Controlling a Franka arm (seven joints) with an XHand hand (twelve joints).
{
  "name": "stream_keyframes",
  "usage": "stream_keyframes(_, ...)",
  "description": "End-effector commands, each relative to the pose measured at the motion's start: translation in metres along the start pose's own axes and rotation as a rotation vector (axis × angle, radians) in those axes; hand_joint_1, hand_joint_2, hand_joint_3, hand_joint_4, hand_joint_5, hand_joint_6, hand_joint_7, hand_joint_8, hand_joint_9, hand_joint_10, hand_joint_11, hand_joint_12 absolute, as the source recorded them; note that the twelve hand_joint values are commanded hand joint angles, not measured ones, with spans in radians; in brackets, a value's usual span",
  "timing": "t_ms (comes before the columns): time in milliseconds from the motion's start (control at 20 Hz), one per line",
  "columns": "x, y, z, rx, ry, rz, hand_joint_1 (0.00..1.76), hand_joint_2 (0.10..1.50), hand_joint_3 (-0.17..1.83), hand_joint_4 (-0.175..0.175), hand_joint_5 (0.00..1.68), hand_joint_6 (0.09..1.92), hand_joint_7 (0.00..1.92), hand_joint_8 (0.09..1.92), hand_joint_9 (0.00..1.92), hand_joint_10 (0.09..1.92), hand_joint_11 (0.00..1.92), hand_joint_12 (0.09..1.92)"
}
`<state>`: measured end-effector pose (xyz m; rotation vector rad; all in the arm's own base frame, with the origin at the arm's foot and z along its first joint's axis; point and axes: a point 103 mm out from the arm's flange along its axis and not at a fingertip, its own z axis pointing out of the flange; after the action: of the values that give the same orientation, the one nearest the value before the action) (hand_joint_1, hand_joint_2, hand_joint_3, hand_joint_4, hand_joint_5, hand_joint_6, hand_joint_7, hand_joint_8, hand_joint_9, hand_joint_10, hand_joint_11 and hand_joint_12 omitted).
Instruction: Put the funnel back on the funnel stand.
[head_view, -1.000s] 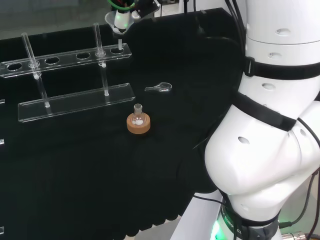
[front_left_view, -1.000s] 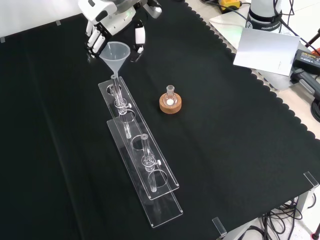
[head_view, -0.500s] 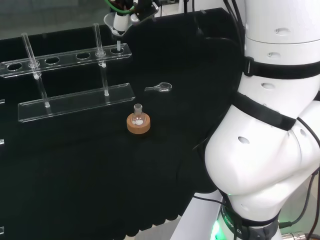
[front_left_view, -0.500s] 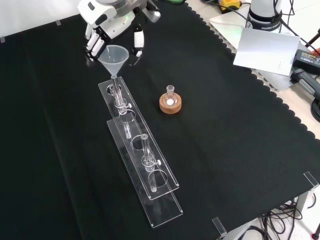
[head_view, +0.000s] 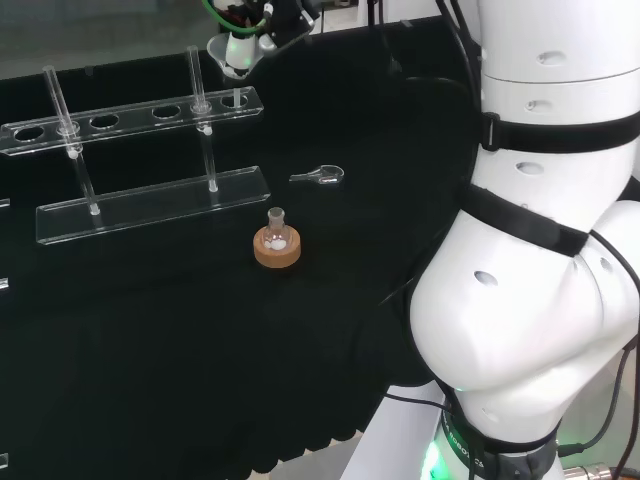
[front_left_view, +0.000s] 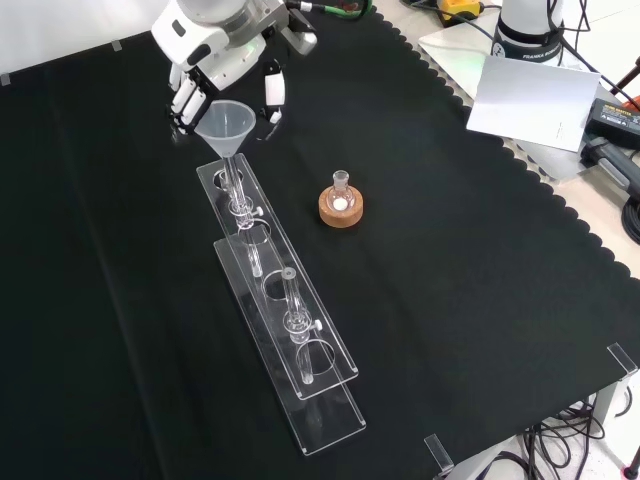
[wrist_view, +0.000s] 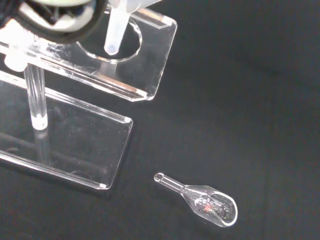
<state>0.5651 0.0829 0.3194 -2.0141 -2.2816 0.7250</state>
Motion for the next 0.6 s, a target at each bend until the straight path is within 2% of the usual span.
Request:
stream_keyframes(50, 0.003, 0.005, 0.005, 0.011, -0.007, -0.001, 0.93, 0.67, 0.62, -0.028, 0.61, 0.18, 0.62, 0.63, 1.09, 0.35, 0.86, 1.16)
stream_keyframes(600, 0.016, 0.012, 0.014, 0.049, -0.024, -0.004, 0.93, 0.67, 0.63, -0.028, 0.61, 0.2, 0.63, 0.63, 1.09, 0.34, 0.86, 1.15)
